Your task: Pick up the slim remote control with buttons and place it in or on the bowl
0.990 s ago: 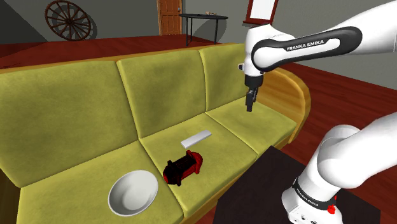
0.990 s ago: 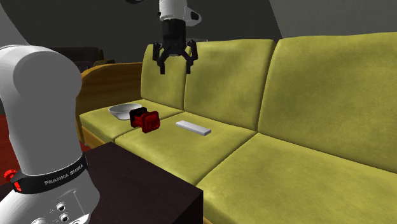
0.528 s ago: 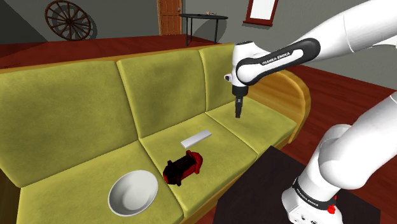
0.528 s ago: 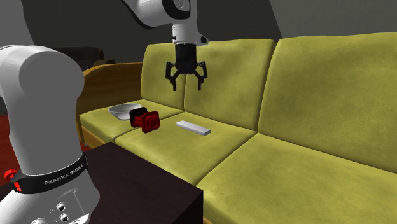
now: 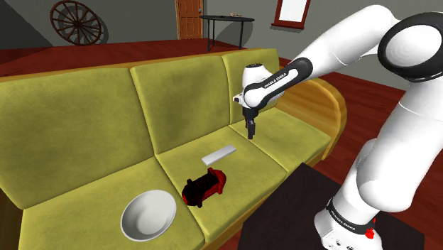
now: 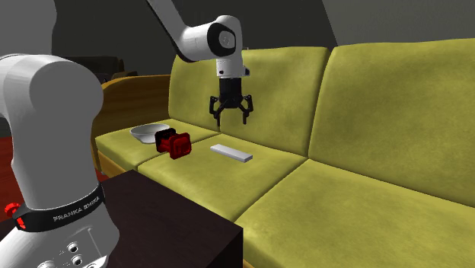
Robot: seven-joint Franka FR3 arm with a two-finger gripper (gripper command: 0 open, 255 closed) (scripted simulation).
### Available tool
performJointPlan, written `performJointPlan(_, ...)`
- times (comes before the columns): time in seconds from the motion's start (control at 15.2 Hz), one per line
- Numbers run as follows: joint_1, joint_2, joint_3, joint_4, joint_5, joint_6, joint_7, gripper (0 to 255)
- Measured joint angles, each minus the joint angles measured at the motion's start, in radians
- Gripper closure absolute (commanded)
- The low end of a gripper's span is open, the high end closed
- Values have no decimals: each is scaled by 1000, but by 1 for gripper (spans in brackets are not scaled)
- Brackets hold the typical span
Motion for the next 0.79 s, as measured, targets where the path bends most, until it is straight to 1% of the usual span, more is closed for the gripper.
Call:
performJointPlan(0.4, 8, 224, 45, 114, 82, 131, -193, 0)
performJointPlan(0.79, -8, 426, 120, 256, 126, 211, -361, 0)
